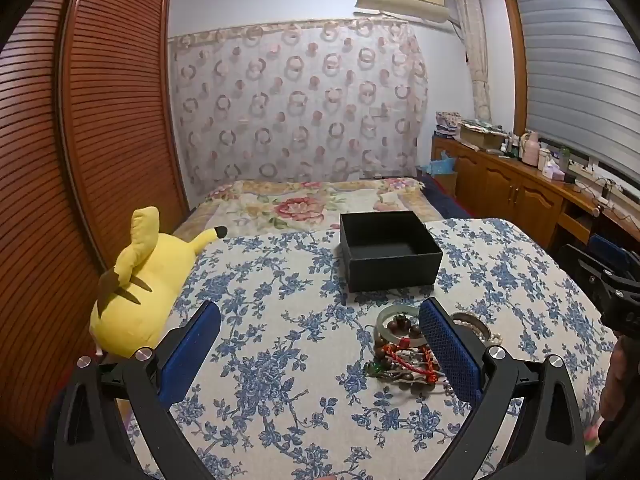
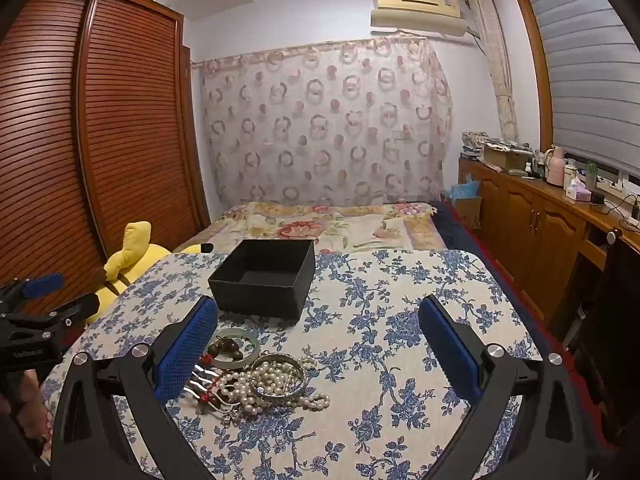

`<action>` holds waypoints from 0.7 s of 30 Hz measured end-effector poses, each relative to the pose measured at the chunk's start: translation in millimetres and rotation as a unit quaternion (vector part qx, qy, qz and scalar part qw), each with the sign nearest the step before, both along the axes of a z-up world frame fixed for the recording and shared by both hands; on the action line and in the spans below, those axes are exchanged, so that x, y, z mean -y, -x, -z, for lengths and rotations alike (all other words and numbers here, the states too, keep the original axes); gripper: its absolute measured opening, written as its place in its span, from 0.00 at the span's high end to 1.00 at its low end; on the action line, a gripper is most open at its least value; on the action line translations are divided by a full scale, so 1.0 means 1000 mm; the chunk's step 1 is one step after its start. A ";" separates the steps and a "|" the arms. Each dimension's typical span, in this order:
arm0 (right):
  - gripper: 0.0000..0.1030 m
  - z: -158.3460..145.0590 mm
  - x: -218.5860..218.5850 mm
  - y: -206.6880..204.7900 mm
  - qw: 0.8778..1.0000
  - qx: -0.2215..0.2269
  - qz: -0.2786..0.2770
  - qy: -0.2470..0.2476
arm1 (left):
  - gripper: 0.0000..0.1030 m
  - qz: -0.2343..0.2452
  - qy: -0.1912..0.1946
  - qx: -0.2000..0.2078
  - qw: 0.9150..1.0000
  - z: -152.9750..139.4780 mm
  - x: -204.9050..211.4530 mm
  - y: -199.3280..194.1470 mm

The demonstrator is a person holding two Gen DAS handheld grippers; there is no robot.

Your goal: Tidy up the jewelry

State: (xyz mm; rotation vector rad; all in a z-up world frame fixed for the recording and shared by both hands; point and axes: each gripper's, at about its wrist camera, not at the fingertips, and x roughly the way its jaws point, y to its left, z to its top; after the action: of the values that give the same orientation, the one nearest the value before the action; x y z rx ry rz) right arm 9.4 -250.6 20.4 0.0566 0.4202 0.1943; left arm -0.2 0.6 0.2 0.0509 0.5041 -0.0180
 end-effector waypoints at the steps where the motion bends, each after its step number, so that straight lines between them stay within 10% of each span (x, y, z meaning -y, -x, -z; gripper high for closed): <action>1: 0.02 0.000 0.000 0.000 1.000 0.000 0.000 0.000 | 0.06 0.000 0.000 0.000 1.000 0.000 0.000 0.000; 21: 0.02 0.000 0.000 0.000 1.000 0.005 0.000 0.002 | 0.06 0.000 0.003 0.004 1.000 -0.005 0.001 0.004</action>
State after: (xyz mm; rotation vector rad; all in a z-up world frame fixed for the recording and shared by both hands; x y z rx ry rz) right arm 9.3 -250.1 20.5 0.0516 0.4116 0.1928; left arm -4.3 -0.6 5.7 0.0456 0.4958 -0.0188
